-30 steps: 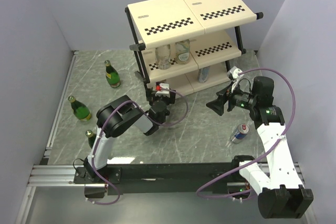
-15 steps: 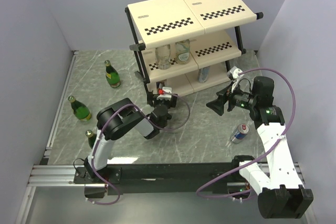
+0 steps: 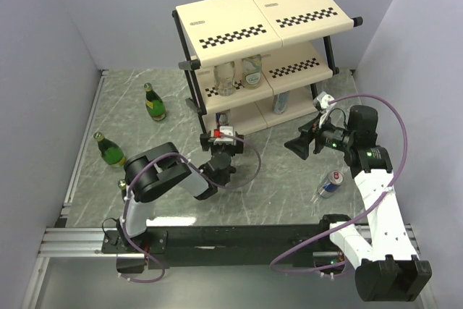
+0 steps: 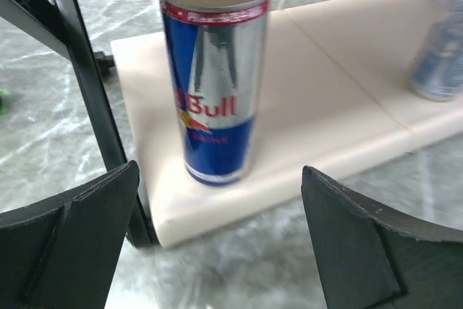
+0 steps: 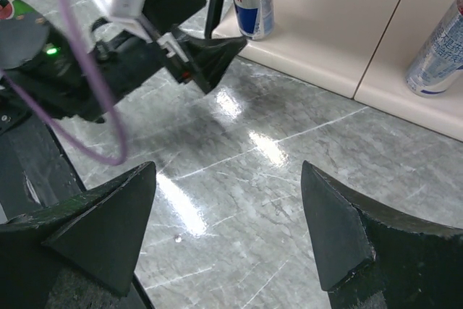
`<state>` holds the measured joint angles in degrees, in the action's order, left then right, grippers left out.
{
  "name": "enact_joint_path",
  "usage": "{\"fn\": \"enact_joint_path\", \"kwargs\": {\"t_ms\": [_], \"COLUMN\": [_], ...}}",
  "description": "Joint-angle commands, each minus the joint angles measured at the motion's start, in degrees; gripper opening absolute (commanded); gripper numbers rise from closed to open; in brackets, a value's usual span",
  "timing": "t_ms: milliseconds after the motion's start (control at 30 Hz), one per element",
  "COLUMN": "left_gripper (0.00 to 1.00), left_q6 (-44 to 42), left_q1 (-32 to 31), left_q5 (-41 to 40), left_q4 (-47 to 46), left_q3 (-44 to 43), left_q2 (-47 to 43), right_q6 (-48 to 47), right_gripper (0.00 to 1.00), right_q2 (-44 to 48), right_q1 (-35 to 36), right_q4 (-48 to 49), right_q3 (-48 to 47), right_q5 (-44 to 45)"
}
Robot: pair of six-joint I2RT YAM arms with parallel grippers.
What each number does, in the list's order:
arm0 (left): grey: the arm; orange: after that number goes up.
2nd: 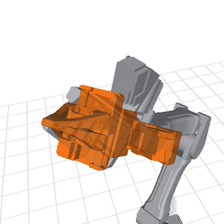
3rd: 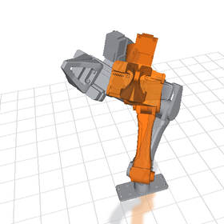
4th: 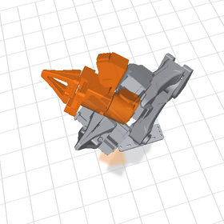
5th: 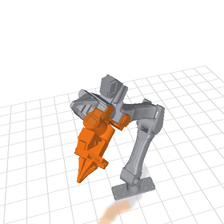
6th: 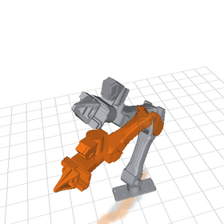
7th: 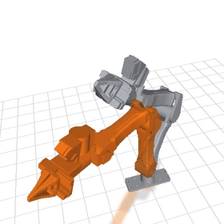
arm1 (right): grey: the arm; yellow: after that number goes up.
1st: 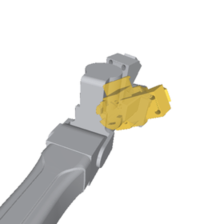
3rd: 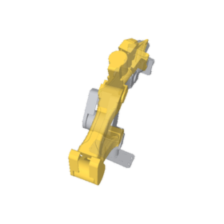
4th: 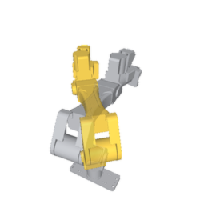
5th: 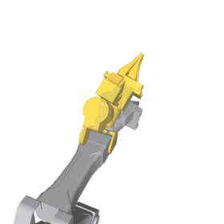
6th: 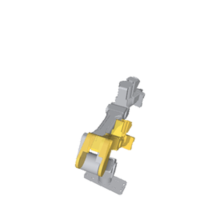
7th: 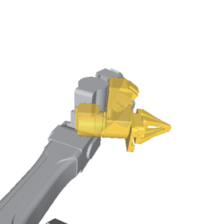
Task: Place and organize the beverage onto the shelf
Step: Pick up the drink from the center of the board.
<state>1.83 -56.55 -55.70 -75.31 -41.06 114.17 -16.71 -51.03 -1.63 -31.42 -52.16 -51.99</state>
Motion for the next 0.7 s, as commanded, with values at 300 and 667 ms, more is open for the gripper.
{"fn": "enact_joint_path", "kwargs": {"t_ms": [300,667], "left_gripper": [0.99,0.98], "left_q6": [23.12,28.76], "left_q1": [-7.95,-7.96], "left_q5": [4.1,30.47], "left_q4": [8.83,49.81], "left_q3": [9.68,12.66], "left_q2": [-20.97,-48.3], "right_q6": [-5.87,-20.89], "right_gripper": [0.87,0.87], "right_q2": [1.28,-0.39], "right_q1": [-0.57,-0.92], "right_q4": [-4.6,-22.45], "right_q3": [-2.77,-9.8], "right_q5": [-0.4,8.82]}}
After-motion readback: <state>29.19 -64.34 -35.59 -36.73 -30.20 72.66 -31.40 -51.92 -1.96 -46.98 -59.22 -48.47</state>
